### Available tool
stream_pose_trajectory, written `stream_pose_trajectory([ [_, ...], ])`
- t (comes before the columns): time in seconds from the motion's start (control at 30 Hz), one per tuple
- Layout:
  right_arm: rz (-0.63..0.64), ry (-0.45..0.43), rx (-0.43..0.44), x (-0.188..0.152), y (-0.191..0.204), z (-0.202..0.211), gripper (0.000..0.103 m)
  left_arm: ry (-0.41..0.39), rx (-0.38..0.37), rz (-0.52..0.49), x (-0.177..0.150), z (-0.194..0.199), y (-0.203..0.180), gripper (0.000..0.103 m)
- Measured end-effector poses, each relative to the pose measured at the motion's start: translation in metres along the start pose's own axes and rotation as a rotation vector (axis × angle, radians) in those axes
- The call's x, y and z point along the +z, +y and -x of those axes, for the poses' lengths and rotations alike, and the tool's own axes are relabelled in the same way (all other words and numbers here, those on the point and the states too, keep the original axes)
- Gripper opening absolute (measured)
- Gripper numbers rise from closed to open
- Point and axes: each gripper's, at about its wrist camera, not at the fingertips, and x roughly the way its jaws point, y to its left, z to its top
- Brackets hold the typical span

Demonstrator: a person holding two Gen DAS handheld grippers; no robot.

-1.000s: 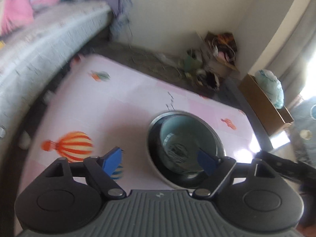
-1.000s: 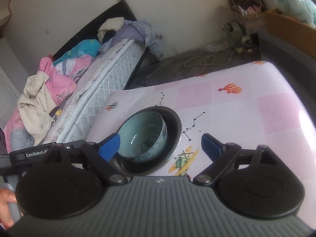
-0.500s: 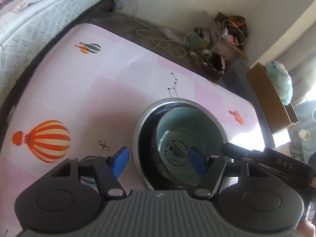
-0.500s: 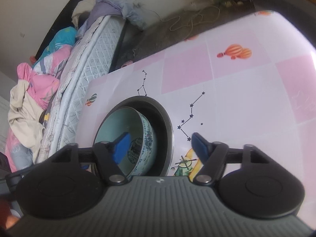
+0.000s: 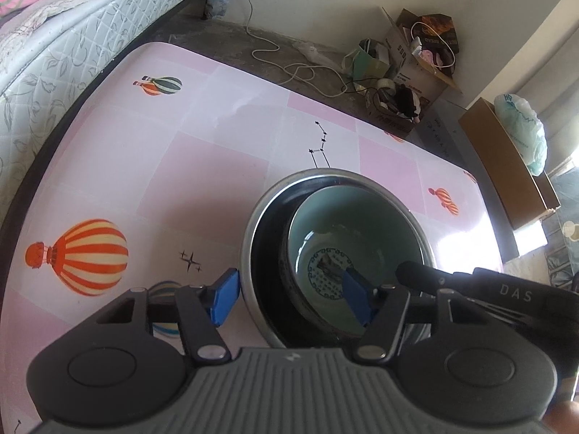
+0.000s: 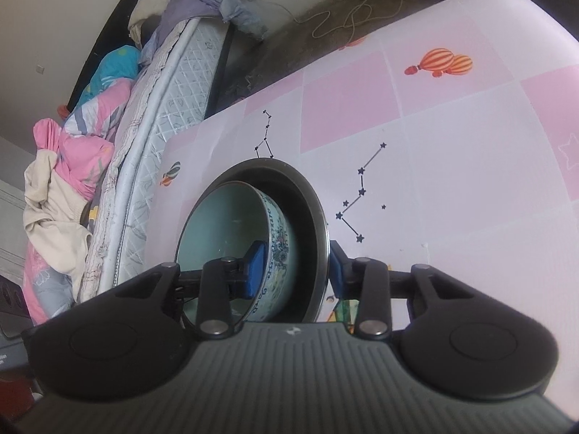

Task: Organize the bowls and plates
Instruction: 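Lift the steel bowl with both grippers and carry it over the dish stack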

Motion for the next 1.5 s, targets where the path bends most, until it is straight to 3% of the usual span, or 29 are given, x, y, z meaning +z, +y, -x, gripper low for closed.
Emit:
stream_pose_trajectory([
  [0.4,0.009,0.025,0.013,-0.013,-0.005,0.016,0.035,-0.003,-0.052,-0.010,-0.009,0.012,0.006,0.061],
  [0.8,-0.033,0.028,-0.005,-0.004,-0.009,0.003,0.036,-0.030,0.012,0.048,0.013,-0.011,0.002,0.060],
  [1.17,-0.014,0.060,-0.011,-0.004,-0.010,0.005,0.038,-0.027,-0.022,0.025,-0.005,0.009,-0.003,0.059],
  [1.5,0.057,0.078,-0.038,-0.013,-0.008,0.017,0.038,0.022,-0.062,0.048,-0.034,0.015,0.005,0.059],
])
